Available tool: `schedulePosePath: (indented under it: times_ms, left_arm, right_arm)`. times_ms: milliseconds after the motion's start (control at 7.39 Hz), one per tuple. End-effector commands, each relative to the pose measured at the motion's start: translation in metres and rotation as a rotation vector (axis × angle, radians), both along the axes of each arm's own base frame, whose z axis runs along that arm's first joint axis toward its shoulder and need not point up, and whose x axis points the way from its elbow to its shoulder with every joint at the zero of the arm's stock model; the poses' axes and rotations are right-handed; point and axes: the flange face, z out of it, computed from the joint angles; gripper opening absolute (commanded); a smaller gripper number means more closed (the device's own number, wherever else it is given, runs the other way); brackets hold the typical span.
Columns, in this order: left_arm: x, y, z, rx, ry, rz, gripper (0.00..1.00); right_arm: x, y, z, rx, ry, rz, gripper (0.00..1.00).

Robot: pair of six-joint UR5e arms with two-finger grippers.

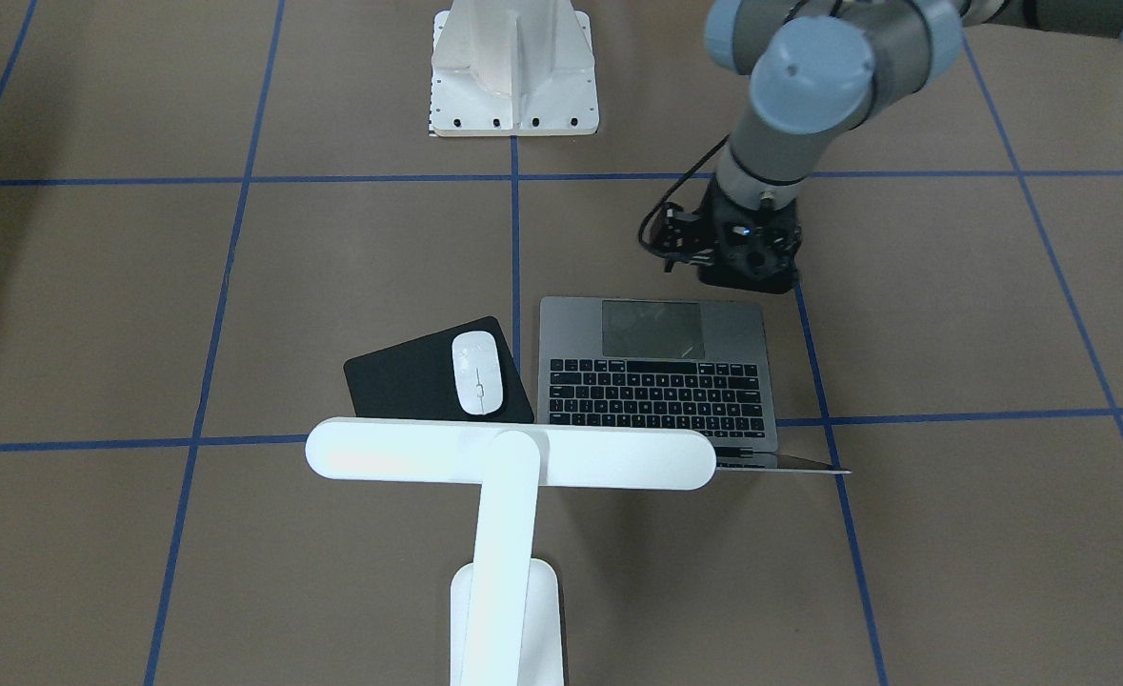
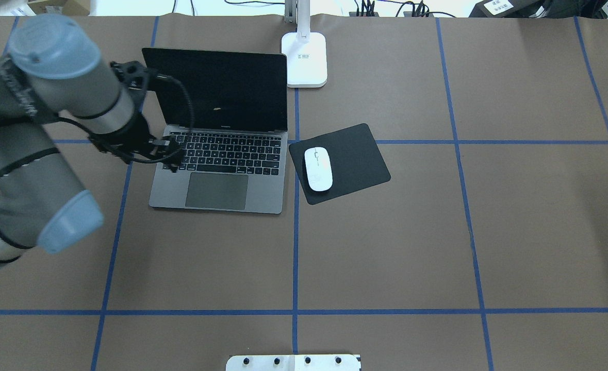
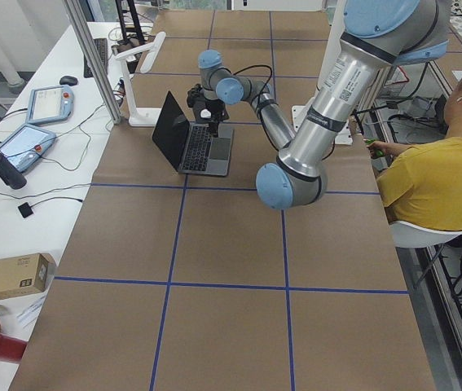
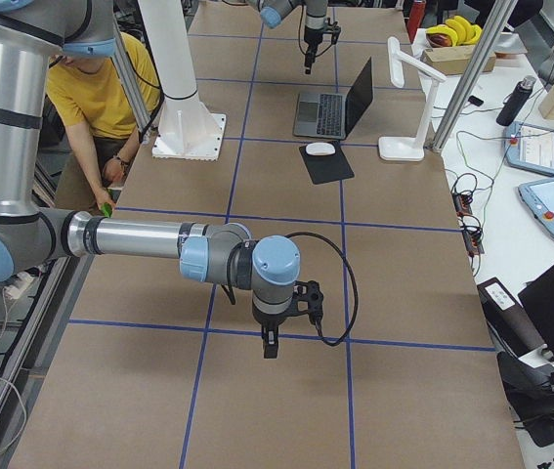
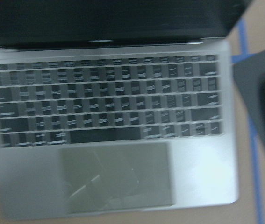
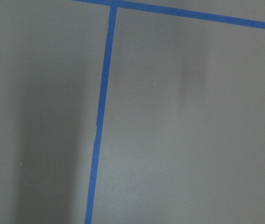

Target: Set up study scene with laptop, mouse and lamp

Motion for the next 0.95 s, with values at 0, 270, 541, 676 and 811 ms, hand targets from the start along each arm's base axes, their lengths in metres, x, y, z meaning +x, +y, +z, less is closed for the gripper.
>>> schedulePosePath:
  times_ms: [0, 270, 541, 676, 811]
  left_arm:
    - [-0.118, -0.003, 0.088, 0.114, -0.092, 0.071, 1.00]
    - [-0.225, 0.001, 0.167, 0.112, -0.091, 0.120, 1.00]
    - [-0.310, 0.037, 0.238, 0.074, -0.092, 0.109, 1.00]
    - [-0.347, 0.056, 0.267, 0.074, -0.092, 0.107, 1.00]
    - [-0.377, 0.076, 0.296, 0.038, -0.070, 0.080, 1.00]
  right_arm:
    - [0.000, -0.006, -0.004, 0.007, 0.000, 0.003, 1.00]
    - [0.000, -0.007, -0.005, 0.009, 0.000, 0.005, 1.00]
    - [0.000, -0.007, -0.004, 0.007, 0.000, 0.005, 1.00]
    - [0.000, -0.007, -0.004, 0.006, -0.001, 0.005, 1.00]
    - [-0.001, -0.007, -0.004, 0.007, -0.001, 0.004, 1.00]
